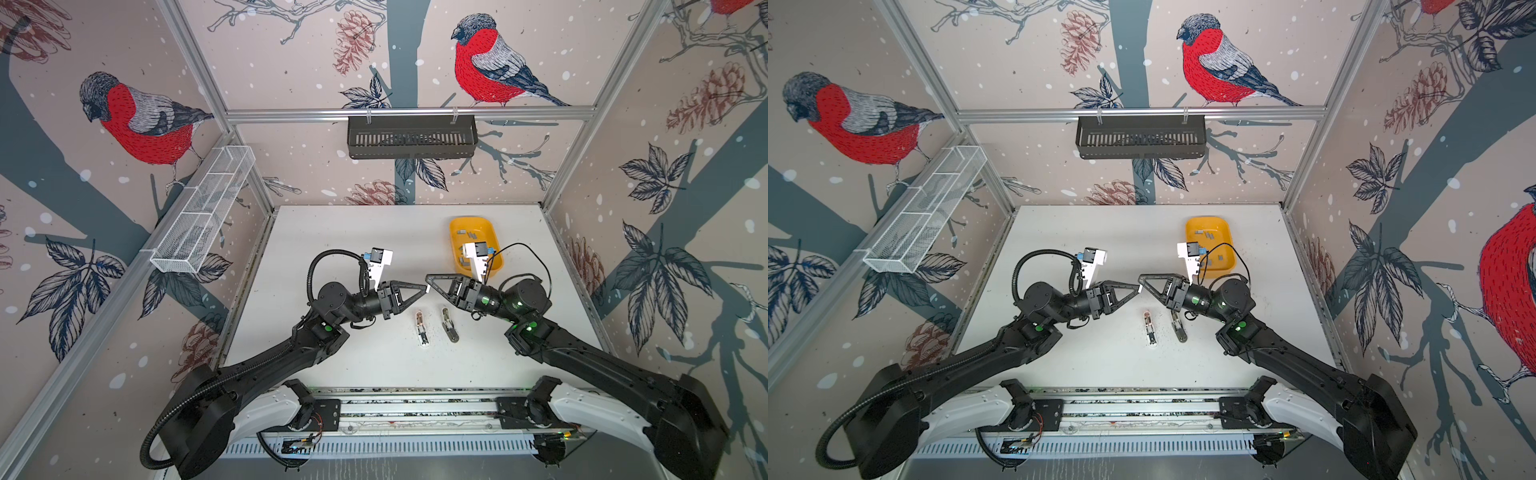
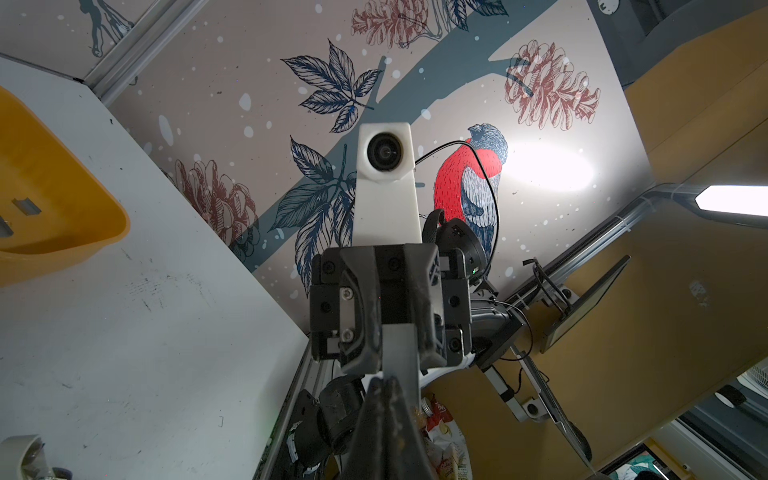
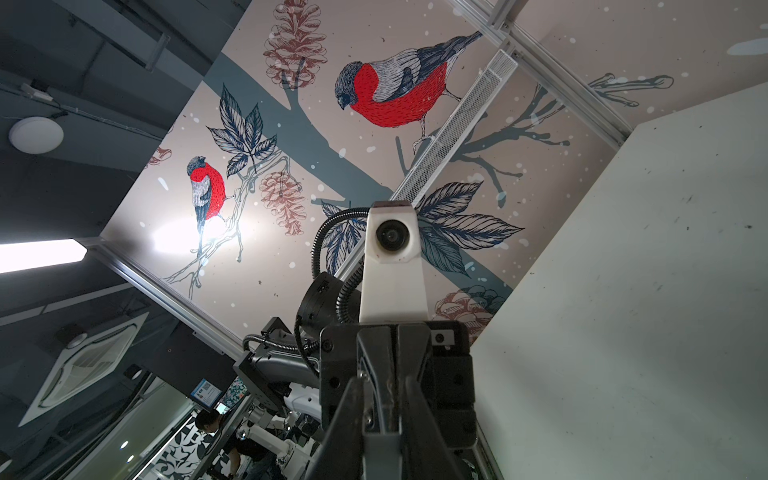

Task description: Load the staples into the stapler

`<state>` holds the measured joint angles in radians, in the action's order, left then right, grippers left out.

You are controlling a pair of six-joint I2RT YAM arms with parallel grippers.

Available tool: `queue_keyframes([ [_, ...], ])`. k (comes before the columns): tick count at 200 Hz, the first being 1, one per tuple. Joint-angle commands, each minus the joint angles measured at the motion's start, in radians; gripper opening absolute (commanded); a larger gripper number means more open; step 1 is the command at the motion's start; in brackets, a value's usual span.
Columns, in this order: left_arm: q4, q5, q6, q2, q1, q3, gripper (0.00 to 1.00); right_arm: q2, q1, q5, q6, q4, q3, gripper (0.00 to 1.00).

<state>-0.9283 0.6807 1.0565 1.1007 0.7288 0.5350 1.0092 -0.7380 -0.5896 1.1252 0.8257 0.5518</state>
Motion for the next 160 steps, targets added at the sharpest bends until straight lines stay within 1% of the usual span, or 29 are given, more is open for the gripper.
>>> queue_keyframes([
  [1, -0.018, -0.003, -0.009, -0.007, 0.000, 0.003, 0.00, 0.000, -0.001, 0.007, -0.006, 0.020, 0.007, 0.17],
  [17, -0.017, -0.002, -0.010, -0.007, 0.000, 0.003, 0.00, -0.001, -0.002, 0.008, -0.005, 0.020, 0.007, 0.17],
  [48, -0.010, -0.006, -0.009, -0.007, 0.000, 0.002, 0.21, -0.001, -0.001, 0.010, -0.007, 0.019, 0.005, 0.16],
  [82, 0.008, -0.012, -0.015, -0.024, -0.007, 0.000, 0.34, -0.006, -0.001, 0.012, -0.011, 0.013, -0.001, 0.16],
  [115, 0.068, -0.011, -0.033, -0.064, -0.029, 0.000, 0.34, -0.025, 0.004, 0.017, -0.032, -0.027, -0.006, 0.16],
  [144, 0.125, 0.005, -0.035, -0.119, -0.075, -0.006, 0.33, -0.070, 0.022, 0.027, -0.069, -0.108, -0.022, 0.16],
  [153, 0.176, 0.011, -0.062, -0.131, -0.081, 0.010, 0.33, -0.089, 0.030, 0.036, -0.093, -0.157, -0.026, 0.16],
  [160, 0.265, 0.009, -0.115, -0.141, -0.082, 0.038, 0.34, -0.107, 0.035, 0.048, -0.121, -0.210, -0.024, 0.16],
])
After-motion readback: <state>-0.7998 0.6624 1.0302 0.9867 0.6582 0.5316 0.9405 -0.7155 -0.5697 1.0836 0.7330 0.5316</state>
